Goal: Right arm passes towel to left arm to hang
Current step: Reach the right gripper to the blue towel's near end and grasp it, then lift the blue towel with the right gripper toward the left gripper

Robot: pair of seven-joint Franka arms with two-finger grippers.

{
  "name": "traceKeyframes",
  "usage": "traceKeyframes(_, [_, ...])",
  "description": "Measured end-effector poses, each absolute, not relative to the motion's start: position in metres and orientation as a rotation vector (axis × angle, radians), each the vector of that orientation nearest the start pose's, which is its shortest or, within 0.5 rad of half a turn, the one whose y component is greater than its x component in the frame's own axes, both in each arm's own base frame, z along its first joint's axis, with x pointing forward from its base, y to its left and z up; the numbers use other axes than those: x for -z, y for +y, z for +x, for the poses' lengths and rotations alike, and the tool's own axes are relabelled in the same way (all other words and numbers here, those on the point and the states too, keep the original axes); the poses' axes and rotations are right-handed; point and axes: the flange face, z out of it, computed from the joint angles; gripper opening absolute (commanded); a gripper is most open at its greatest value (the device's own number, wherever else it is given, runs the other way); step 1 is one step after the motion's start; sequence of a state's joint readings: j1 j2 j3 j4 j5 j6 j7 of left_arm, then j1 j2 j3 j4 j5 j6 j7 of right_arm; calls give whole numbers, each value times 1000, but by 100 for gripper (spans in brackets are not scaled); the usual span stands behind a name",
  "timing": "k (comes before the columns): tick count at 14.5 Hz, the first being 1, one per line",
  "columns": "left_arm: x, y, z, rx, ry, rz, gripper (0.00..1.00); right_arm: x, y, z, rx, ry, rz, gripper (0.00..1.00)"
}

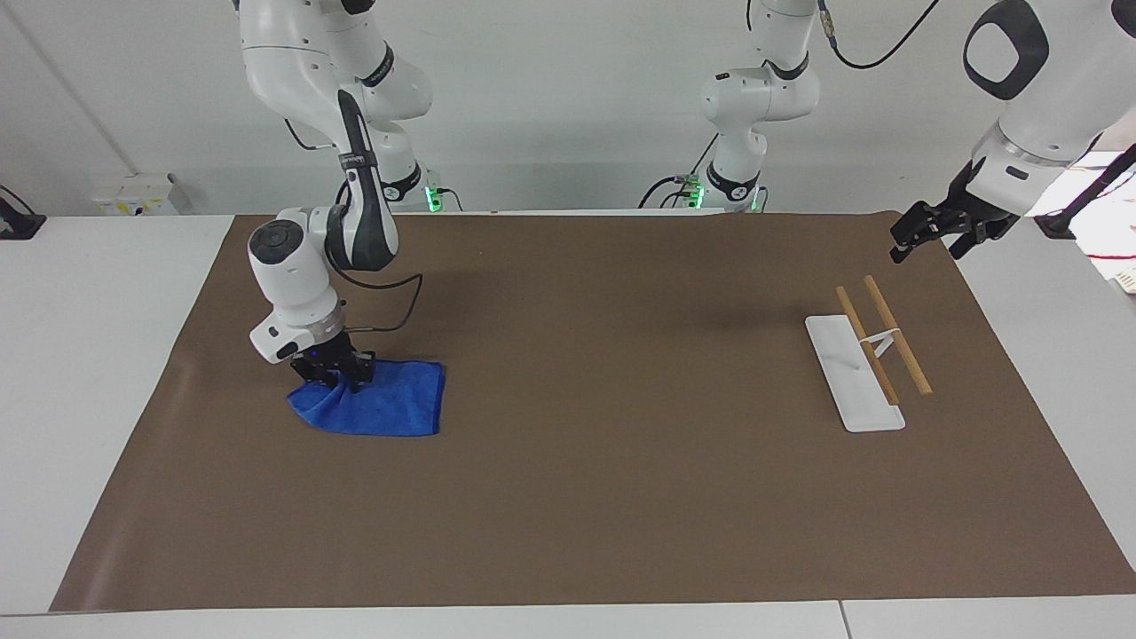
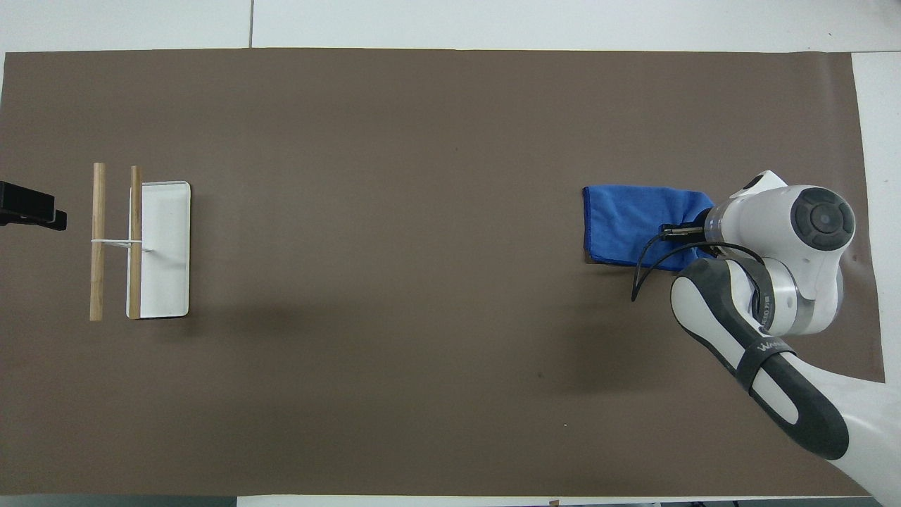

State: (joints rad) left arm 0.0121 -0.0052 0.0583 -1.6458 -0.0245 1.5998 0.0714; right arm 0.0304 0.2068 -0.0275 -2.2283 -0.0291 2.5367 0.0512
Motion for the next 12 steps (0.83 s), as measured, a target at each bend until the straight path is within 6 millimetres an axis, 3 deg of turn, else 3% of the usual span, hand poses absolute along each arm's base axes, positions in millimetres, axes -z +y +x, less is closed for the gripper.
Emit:
traceKeyframes(3, [-594, 36, 552, -62, 0, -3169, 100, -321, 11, 568, 65, 18, -3163, 0])
traceKeyframes(6, [-594, 36, 552, -62, 0, -3169, 100, -376, 34, 579, 36, 8, -3135, 0])
traceKeyframes(8, [-594, 36, 552, -62, 0, -3169, 100, -416, 61, 585, 38, 42, -3115, 0])
traceKeyframes(12, [-594, 36, 552, -62, 0, -3169, 100, -490, 135, 595, 96, 236, -2976, 0])
